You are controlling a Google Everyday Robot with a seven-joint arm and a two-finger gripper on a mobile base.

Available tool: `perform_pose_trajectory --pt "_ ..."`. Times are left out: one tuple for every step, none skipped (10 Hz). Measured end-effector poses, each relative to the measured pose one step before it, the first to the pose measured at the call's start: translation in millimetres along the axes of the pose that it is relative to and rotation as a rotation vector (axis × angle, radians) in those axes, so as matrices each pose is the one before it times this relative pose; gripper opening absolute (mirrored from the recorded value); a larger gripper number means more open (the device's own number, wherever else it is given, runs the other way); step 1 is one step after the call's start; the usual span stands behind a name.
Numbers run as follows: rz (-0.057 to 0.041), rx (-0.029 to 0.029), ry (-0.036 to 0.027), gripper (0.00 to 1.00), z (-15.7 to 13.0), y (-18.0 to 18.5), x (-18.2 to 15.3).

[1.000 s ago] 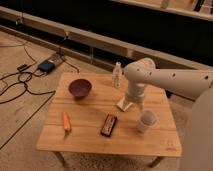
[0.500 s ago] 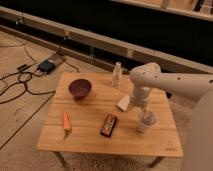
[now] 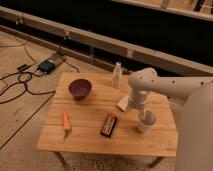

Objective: Pick up the ceramic cup

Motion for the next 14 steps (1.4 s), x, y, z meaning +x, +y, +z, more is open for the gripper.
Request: perform_pose_trajectory --pt "-0.00304 -0.00848 -0.0061 0.38 -3.75 1.86 -0.68" --pt "-0.00458 -0.01745 -0.01106 0.28 -5.72 3.47 -1.71" --pt "-0.00526 -0.02494 -0.00901 0.18 -6.91 6.42 -0.84" --pt "0.00221 -0.02105 -0.00309 0.09 -6.67 3.24 0.18" --pt "0.005 -0.03068 -0.0008 0.02 -6.95 5.87 0.92" --pt "0.00768 -0.03683 0.0045 0.0 -7.82 7.94 1.96" --pt "0.00522 -0.03059 0.00631 0.0 -7.9 7.69 1.67" --pt "-0.00888 -0.01759 0.00181 0.0 -6.52 9.04 0.75" --pt "-0.0211 -0.0075 -0.00111 0.0 -7.31 9.71 0.0" --pt "-0.02562 -0.00309 -0.00719 0.0 -7.48 10.9 -1.24" --pt "-0.03296 0.00013 -0.01125 0.0 -9.13 12.84 -2.01" --pt "-0.02072 0.0029 -0.00663 0.0 -5.39 7.01 -1.25" --pt "-0.04972 0.00959 -0.01078 0.0 -9.23 16.4 -2.04" --pt "-0.02285 0.00684 -0.00348 0.0 -3.77 6.59 -0.8"
